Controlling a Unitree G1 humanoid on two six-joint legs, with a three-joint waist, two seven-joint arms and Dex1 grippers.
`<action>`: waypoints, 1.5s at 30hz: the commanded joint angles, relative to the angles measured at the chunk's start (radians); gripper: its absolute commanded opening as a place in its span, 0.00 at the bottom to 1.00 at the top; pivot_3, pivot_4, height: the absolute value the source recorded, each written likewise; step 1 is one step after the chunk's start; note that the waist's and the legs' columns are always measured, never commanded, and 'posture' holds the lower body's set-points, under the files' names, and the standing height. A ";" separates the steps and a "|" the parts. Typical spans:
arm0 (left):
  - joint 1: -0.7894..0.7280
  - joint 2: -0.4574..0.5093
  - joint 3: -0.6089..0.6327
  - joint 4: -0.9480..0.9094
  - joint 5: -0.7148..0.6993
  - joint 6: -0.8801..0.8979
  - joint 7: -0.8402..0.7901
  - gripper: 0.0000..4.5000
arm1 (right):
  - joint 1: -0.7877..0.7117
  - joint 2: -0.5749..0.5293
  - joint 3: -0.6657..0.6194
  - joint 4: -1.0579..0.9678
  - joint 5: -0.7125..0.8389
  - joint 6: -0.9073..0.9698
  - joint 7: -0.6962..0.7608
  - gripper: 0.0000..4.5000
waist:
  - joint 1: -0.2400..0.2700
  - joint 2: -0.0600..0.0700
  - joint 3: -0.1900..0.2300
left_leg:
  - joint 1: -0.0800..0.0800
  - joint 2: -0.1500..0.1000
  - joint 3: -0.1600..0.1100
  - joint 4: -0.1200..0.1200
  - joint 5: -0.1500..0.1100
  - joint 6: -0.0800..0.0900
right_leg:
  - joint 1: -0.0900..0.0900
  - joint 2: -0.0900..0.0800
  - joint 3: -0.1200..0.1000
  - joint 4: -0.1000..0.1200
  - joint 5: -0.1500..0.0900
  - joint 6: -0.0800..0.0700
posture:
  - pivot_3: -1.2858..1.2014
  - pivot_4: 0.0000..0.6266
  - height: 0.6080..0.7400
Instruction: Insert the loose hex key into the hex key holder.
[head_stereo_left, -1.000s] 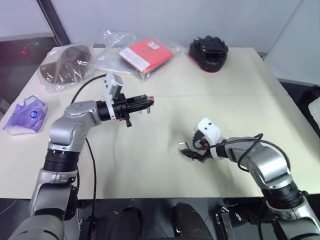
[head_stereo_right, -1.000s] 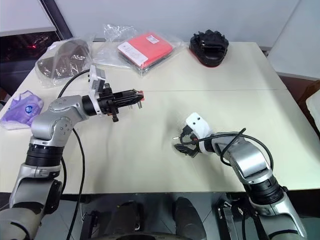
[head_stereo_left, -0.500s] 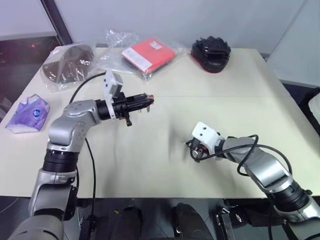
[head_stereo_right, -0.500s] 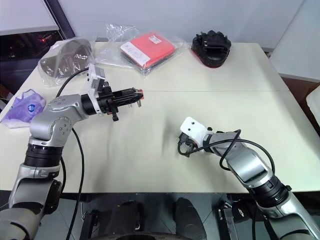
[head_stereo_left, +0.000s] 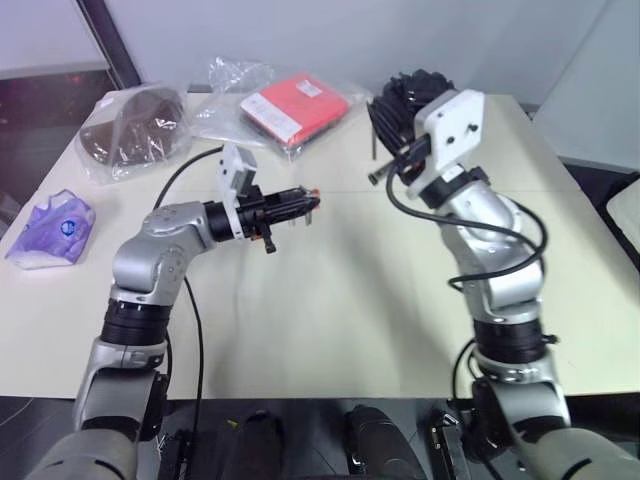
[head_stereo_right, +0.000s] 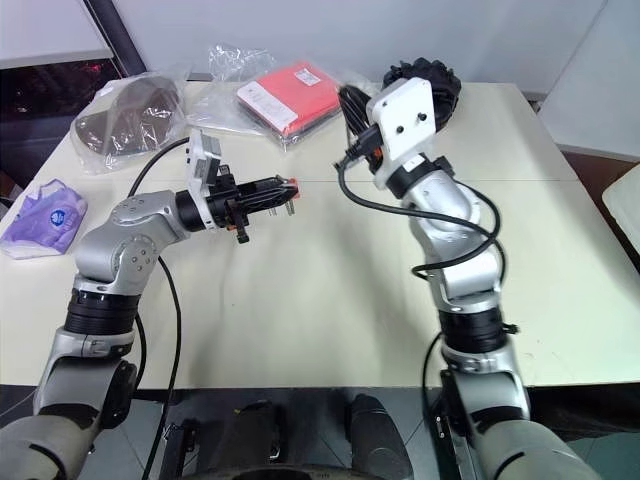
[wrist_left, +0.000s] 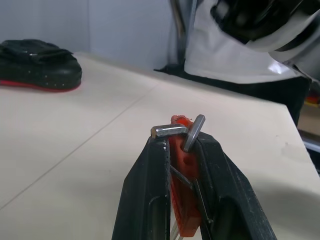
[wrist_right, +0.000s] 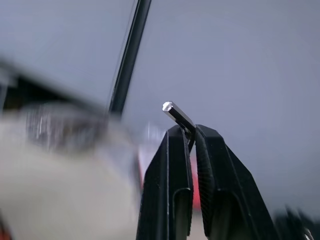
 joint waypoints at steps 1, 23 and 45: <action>-0.040 -0.007 0.005 0.001 -0.003 -0.003 -0.003 0.12 | -0.040 0.086 0.030 0.043 -0.050 -0.140 -0.069 0.01 | -0.002 0.000 0.000 | 0.000 0.000 0.000 0.000 0.000 0.000 | 0.000 0.000 0.000 0.000 0.000 0.000 | 0.52 0.24 1.00; -0.121 -0.037 0.038 0.069 -0.023 0.028 0.032 0.12 | 0.036 0.172 0.104 0.113 -0.138 -0.257 -0.094 0.01 | -0.003 0.000 0.000 | 0.001 0.000 0.000 0.000 0.000 -0.001 | -0.002 0.000 0.000 0.006 0.000 0.000 | 0.52 0.24 1.00; -0.137 -0.042 0.072 0.060 -0.048 0.060 0.053 0.12 | 0.047 0.156 0.082 0.121 -0.140 -0.258 -0.095 0.01 | -0.003 0.000 0.000 | 0.001 0.000 0.000 0.000 0.000 -0.001 | -0.002 0.000 0.000 0.006 0.000 0.000 | 0.52 0.24 1.00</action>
